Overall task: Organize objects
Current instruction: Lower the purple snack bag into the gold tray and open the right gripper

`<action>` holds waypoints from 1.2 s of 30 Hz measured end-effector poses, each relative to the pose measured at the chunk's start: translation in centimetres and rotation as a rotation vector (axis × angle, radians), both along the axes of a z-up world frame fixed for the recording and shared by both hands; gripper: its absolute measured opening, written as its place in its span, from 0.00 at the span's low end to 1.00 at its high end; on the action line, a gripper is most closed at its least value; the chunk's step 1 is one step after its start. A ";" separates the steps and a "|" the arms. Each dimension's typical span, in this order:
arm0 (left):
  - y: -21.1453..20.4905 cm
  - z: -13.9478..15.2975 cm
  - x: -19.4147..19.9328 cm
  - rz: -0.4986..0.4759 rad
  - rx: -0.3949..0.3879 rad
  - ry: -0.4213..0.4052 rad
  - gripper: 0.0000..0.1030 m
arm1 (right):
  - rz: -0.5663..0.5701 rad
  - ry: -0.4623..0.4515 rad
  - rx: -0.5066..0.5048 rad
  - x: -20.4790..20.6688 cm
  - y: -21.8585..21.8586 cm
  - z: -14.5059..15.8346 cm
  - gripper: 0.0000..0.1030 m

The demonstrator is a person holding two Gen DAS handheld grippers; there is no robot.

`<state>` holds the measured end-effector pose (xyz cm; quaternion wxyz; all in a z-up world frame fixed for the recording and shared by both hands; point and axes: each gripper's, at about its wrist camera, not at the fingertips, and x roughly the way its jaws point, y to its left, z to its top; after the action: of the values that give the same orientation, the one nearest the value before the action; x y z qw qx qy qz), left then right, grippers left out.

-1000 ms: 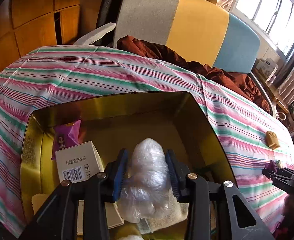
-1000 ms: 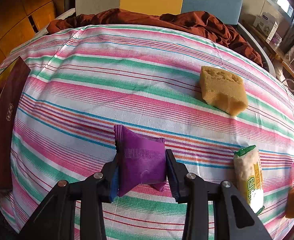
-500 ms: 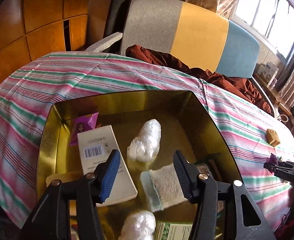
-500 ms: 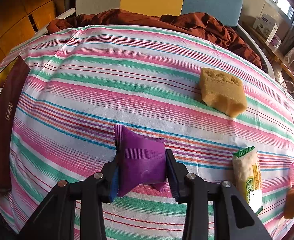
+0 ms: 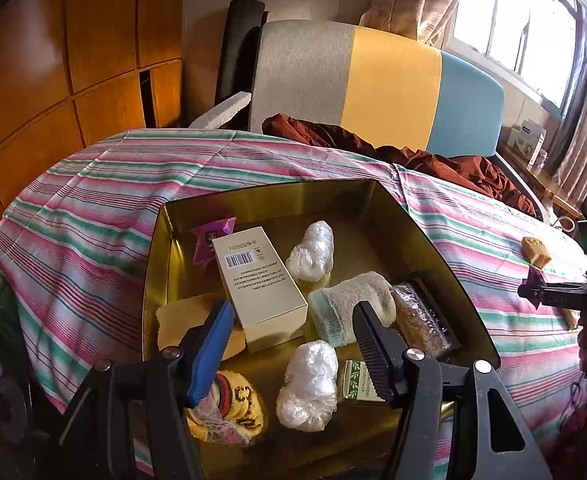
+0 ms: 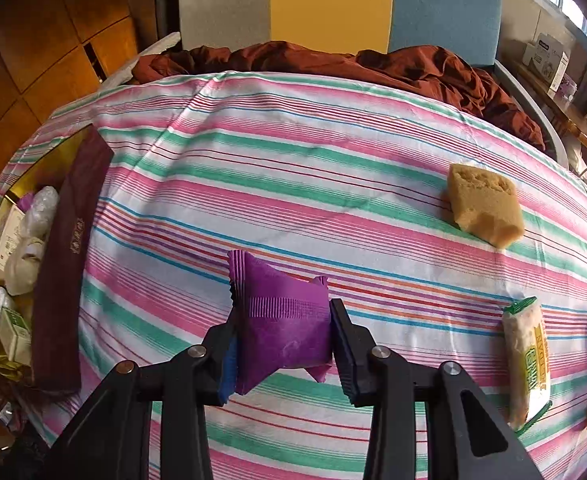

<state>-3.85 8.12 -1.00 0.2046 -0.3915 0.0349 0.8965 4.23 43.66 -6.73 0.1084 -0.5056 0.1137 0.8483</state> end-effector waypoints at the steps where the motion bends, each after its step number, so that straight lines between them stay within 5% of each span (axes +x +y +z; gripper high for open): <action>1: -0.1 -0.1 0.1 0.002 0.002 -0.002 0.61 | 0.016 0.015 0.002 -0.2 -1.0 0.5 0.38; 11: -1.8 -0.1 1.1 0.002 0.033 0.007 0.66 | 0.232 0.155 -0.029 -4.6 -12.1 5.8 0.38; 19: -4.3 0.2 0.7 0.044 0.089 -0.010 0.66 | 0.335 0.104 -0.009 -10.3 -18.9 4.2 0.38; 27: -5.9 -0.6 0.3 0.077 0.104 -0.036 0.67 | 0.290 0.002 0.005 -14.9 -19.8 0.6 0.39; 36: -6.2 -1.1 0.0 0.094 0.102 -0.047 0.67 | 0.278 0.022 -0.012 -13.7 -19.3 1.0 0.39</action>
<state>-3.86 1.91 -2.08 0.1828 -0.4028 -0.0339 0.8962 -9.49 24.33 -5.75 -0.0147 -0.5078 0.0489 0.8600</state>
